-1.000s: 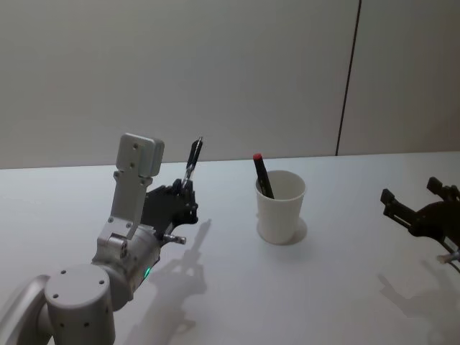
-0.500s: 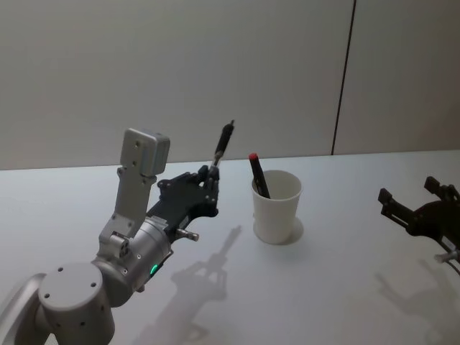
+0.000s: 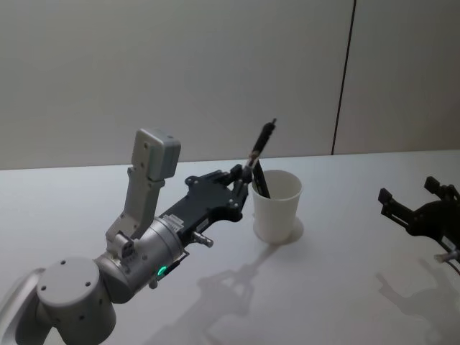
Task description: Place the pen into the pen holder.
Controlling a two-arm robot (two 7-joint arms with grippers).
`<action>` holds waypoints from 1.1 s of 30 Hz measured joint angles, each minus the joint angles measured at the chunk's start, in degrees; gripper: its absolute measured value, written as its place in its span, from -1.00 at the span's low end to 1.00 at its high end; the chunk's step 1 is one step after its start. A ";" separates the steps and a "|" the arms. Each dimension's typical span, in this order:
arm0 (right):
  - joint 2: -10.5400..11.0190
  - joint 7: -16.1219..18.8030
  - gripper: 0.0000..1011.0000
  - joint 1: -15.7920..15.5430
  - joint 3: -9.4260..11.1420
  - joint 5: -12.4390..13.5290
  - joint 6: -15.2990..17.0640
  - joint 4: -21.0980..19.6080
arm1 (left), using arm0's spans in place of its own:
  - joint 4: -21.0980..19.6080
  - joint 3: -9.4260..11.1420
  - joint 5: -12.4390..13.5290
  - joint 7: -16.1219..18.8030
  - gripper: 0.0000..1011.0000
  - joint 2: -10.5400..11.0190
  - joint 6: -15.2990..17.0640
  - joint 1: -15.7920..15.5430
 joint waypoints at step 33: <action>0.00 0.00 0.98 0.00 0.00 0.00 0.00 0.00 | 6.57 3.29 2.98 -16.38 -0.72 -3.11 -3.10 -6.68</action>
